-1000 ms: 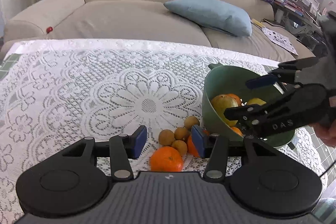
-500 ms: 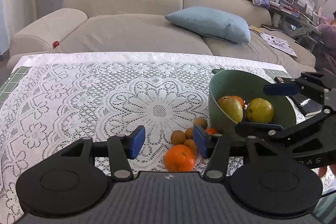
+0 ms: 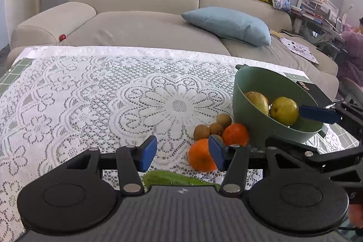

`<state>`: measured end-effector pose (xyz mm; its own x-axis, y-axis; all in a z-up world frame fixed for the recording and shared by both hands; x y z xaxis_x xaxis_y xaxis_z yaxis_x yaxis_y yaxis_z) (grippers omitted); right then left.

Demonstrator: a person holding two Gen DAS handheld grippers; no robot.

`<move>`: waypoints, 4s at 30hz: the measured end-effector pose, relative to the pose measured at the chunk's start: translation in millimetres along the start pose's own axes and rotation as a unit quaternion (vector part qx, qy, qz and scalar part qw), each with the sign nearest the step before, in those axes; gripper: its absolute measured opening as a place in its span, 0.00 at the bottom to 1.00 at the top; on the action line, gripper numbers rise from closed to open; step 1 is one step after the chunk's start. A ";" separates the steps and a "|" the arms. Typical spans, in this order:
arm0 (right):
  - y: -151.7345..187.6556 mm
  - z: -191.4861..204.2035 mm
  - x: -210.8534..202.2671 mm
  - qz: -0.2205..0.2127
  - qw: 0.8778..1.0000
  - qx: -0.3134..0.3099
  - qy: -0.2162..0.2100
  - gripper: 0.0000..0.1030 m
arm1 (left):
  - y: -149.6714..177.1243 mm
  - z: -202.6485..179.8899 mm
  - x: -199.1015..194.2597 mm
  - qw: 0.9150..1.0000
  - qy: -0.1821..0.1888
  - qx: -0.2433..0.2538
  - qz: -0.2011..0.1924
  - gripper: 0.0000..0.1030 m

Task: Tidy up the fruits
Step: 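Move both grippers back from the colander toward the loose oranges, then grasp an orange with the left gripper while the right gripper grasps another orange, then lift both oranges and carry them over the green colander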

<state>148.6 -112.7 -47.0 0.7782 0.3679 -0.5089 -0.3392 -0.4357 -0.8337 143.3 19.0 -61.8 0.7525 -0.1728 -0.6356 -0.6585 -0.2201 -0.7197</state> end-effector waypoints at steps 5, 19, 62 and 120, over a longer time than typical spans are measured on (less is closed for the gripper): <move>7.7 16.1 0.9 -0.013 1.000 -0.010 0.003 0.57 | 7.4 1.4 3.6 1.000 0.022 0.000 0.006 0.59; 53.5 17.0 41.4 0.051 0.998 0.022 0.007 0.36 | 26.3 -17.2 40.2 0.998 0.050 0.012 0.042 0.55; 53.9 -13.9 77.1 0.052 0.948 0.312 0.022 0.42 | 5.4 14.8 39.7 0.998 0.014 -0.056 -0.004 0.49; -22.1 -35.9 -11.2 0.030 0.989 -0.119 -0.087 0.30 | -28.0 -68.6 1.5 0.999 0.030 -0.040 0.000 0.49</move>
<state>166.3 -136.7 -15.2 0.6501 0.4631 -0.6024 -0.2323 -0.6337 -0.7379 163.9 -41.0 -23.4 0.7536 -0.2303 -0.6156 -0.6569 -0.2966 -0.6932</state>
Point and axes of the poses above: each gripper's, at about its wrist camera, not at the fingertips, and x roughly the way its jaws point, z to its left, y to its underside, the point moved 9 cm from there along x, roughly the way its jaws point, and after that the axes turned 10 degrees about -x, right-handed, at the moved point
